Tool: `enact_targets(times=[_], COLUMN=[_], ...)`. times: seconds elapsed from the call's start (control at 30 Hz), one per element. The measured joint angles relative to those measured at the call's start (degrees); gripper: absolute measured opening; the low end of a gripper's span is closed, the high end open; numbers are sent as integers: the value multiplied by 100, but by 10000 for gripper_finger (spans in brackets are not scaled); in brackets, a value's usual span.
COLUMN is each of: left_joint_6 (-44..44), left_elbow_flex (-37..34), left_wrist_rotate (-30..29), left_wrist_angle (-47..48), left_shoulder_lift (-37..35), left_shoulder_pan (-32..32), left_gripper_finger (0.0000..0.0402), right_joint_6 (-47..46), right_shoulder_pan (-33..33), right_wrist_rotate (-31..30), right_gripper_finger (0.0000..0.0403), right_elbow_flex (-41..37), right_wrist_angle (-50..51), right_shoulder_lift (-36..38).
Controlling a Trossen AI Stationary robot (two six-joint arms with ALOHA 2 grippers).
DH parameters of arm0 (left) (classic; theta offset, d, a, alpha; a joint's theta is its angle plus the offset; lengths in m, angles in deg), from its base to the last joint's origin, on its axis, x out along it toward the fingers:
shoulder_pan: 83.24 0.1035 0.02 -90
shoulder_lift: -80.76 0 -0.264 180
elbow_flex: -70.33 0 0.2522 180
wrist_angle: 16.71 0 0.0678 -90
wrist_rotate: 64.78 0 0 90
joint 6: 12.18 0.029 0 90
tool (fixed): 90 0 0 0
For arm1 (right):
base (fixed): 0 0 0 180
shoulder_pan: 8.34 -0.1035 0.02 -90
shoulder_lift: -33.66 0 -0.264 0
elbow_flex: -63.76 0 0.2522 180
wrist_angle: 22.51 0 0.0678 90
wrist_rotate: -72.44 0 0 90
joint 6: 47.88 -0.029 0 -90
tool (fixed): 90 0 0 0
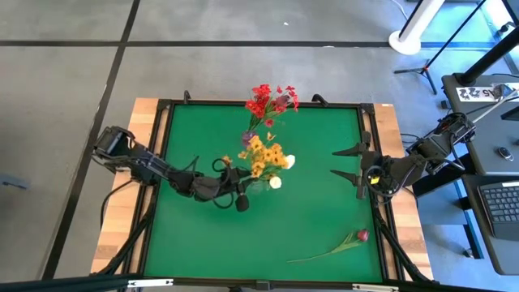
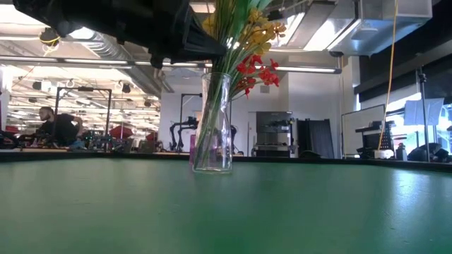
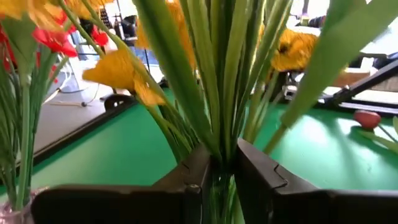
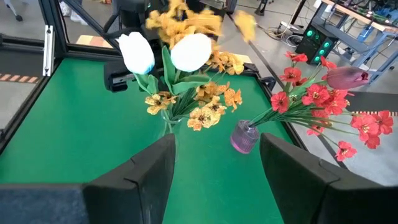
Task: Sort flowers into vase by color
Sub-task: Put the yellow flowers into the transparent vase
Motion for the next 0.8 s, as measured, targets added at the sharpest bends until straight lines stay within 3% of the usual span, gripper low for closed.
enact_targets(times=[0.47, 0.6, 0.8], left_joint_6=[-551, -779, -795], left_elbow_flex=[2, 2, 2], left_wrist_rotate=[-19, 80, 146], left_wrist_angle=[806, 851, 869], left_shoulder_lift=[-2, -2, -3], left_shoulder_pan=[-220, -222, -279], left_gripper_finger=[64, 102, 193], right_joint_6=[-235, -240, -241], right_shoulder_pan=[0, 0, 0], right_wrist_rotate=[2, 4, 9], right_gripper_finger=[232, 232, 232], right_elbow_flex=[0, 0, 0], right_wrist_angle=[-7, -9, -9], right_shoulder_lift=[0, 0, 2])
